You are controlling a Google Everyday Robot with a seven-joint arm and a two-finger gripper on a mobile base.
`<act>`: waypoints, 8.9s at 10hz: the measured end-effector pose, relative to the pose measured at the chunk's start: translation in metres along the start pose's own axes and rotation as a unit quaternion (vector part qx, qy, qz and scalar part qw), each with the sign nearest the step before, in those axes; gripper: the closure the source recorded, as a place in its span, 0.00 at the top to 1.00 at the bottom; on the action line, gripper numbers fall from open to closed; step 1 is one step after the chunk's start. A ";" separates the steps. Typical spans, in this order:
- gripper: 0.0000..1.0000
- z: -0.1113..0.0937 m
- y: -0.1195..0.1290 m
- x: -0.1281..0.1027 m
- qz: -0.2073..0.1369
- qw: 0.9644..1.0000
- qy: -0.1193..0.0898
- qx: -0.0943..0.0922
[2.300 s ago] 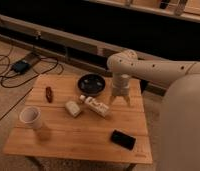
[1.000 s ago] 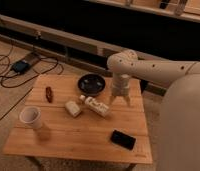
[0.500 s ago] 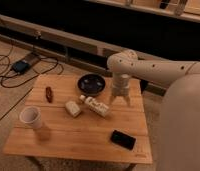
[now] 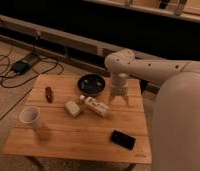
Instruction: Stand the bottle upright
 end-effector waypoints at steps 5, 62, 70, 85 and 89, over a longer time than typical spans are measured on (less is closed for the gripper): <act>0.65 0.008 0.047 -0.034 -0.139 0.988 0.029 0.056; 0.00 -0.051 0.041 -0.088 -0.412 0.856 -0.231 -0.208; 0.00 -0.054 0.019 -0.082 -0.465 0.778 -0.285 -0.312; 0.00 -0.056 0.004 -0.103 -0.464 0.739 -0.375 -0.314; 0.00 -0.048 -0.006 -0.104 -0.458 0.719 -0.434 -0.292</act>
